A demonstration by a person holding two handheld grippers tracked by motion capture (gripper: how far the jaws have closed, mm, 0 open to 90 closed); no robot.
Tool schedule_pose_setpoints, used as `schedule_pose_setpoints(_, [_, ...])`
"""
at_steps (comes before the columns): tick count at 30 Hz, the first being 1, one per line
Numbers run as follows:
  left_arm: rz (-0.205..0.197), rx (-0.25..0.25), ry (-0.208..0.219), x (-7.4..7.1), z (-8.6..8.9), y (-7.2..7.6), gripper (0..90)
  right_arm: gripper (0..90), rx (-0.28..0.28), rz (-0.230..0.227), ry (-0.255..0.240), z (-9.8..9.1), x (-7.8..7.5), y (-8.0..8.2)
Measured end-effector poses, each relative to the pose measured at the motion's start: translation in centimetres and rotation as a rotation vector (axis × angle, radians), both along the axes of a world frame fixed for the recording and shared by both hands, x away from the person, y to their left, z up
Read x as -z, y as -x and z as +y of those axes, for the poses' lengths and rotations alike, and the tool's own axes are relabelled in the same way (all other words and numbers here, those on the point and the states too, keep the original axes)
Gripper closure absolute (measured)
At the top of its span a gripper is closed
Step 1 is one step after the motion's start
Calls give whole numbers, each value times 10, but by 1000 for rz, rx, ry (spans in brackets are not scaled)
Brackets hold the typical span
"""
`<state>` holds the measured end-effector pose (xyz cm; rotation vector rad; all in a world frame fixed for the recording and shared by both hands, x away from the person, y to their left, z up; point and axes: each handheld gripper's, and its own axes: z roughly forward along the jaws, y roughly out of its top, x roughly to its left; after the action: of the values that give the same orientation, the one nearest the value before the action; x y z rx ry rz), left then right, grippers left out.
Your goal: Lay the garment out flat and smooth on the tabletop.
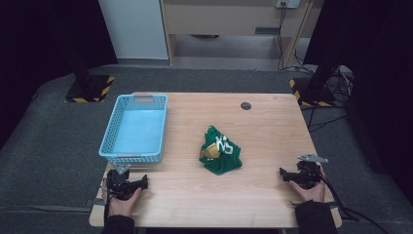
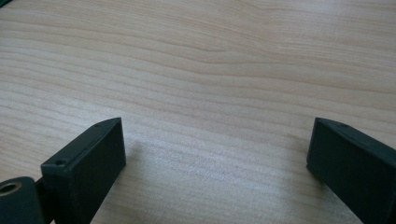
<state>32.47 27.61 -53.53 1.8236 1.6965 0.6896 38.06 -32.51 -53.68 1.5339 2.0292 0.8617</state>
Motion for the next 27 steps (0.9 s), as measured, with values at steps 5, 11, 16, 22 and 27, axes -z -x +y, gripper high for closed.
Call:
schedule_pose_setpoints(5, [-1, -9, 0, 0, -3, 2, 0, 48, -3, -23, -28, 2, -8, 3])
schedule_pose_setpoints(11, [-1, -10, 1, 0, -4, 4, 0, 53, -31, -72, -25, 10, -21, 7])
schedule_pose_setpoints(16, [-2, -10, 1, 0, -4, 4, 0, 54, -49, -91, -38, 15, -30, 8])
schedule_pose_setpoints(22, [-1, -8, 0, 0, -4, 5, 0, 58, -57, -109, -31, 22, -40, 4])
schedule_pose_setpoints(27, [-1, -7, -1, 0, -5, 5, 0, 67, -90, -123, -24, 36, -50, -1])
